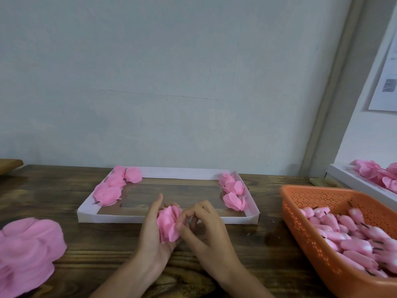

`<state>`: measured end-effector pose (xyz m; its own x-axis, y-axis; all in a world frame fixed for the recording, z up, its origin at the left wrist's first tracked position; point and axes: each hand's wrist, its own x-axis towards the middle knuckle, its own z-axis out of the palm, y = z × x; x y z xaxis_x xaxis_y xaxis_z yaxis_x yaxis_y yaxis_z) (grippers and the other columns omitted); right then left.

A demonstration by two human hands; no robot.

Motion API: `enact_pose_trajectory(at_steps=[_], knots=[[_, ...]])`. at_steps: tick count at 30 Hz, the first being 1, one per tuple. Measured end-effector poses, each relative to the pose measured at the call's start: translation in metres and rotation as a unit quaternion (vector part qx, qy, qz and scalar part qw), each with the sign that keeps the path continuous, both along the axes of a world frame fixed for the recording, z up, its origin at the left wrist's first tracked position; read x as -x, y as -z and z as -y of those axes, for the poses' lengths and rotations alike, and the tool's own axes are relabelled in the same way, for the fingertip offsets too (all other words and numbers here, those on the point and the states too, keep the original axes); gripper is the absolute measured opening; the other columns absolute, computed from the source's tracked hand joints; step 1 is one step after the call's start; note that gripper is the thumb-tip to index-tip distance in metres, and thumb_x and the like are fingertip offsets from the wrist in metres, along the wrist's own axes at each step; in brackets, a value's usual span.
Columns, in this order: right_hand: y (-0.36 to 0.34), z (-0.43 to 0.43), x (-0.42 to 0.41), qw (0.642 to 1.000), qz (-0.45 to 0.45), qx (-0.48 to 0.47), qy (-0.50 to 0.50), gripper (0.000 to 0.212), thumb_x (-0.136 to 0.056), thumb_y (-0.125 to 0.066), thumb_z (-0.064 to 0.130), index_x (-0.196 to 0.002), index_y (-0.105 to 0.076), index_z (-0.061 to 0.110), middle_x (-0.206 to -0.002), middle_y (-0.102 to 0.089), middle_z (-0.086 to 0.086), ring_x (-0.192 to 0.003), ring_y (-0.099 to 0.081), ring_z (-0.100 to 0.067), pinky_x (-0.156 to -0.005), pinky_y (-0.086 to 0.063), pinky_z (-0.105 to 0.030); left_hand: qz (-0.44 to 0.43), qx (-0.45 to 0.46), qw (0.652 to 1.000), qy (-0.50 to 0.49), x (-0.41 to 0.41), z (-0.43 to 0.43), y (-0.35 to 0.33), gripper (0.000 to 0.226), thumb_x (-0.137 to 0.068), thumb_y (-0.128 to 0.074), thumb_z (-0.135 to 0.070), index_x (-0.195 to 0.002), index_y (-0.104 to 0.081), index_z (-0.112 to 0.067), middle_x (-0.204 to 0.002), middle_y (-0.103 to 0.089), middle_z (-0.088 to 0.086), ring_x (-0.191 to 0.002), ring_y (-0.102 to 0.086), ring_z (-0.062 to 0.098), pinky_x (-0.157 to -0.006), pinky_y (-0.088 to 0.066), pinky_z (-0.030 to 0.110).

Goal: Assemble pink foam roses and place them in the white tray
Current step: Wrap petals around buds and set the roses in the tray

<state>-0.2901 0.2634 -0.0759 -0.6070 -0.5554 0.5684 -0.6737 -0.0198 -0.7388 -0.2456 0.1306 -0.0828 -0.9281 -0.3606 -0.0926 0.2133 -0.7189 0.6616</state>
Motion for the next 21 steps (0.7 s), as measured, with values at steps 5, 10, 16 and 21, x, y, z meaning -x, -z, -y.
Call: enact_pose_trajectory(at_steps=[5, 10, 16, 21], knots=[[0.0012, 0.0001, -0.0020, 0.999, 0.014, -0.014, -0.034, 0.008, -0.091, -0.077, 0.013, -0.093, -0.073, 0.019, -0.097, -0.056, 0.000, -0.083, -0.059, -0.017, -0.077, -0.051, -0.028, 0.030, 0.012, 0.999, -0.040, 0.0011, 0.0036, 0.0063, 0.047, -0.076, -0.067, -0.059, -0.067, -0.071, -0.012, -0.076, -0.065, 0.012, -0.070, -0.070, 0.026, -0.073, -0.055, 0.039], [0.0003, -0.0003, -0.0015, 0.999, -0.017, -0.040, -0.030, 0.016, -0.089, -0.078, 0.014, -0.103, -0.074, 0.019, -0.100, -0.052, 0.007, -0.082, -0.058, -0.014, -0.077, -0.050, -0.021, 0.024, -0.008, 0.999, -0.037, 0.0000, 0.0022, 0.0060, 0.052, -0.092, -0.061, -0.055, -0.065, -0.073, -0.013, -0.070, -0.063, 0.008, -0.063, -0.069, 0.022, -0.056, -0.060, 0.033], [0.0004, -0.0020, -0.0002, 0.999, -0.009, -0.037, -0.020, 0.006, -0.092, -0.077, 0.016, -0.095, -0.072, 0.018, -0.099, -0.053, 0.008, -0.082, -0.059, -0.012, -0.075, -0.047, -0.019, 0.045, 0.003, 0.998, -0.035, -0.0002, 0.0007, 0.0034, 0.041, -0.082, -0.068, -0.052, -0.072, -0.067, -0.013, -0.070, -0.061, 0.007, -0.061, -0.067, 0.021, -0.055, -0.059, 0.032], [0.0054, 0.0015, -0.0024, 1.000, -0.023, -0.016, 0.007, 0.005, -0.095, -0.074, 0.020, -0.096, -0.070, 0.023, -0.096, -0.052, 0.013, -0.079, -0.057, -0.011, -0.072, -0.043, -0.015, 0.045, -0.002, 0.999, -0.025, 0.0005, 0.0014, 0.0033, 0.039, -0.076, -0.069, -0.053, -0.075, -0.064, -0.014, -0.071, -0.058, 0.007, -0.060, -0.065, 0.021, -0.061, -0.057, 0.033]])
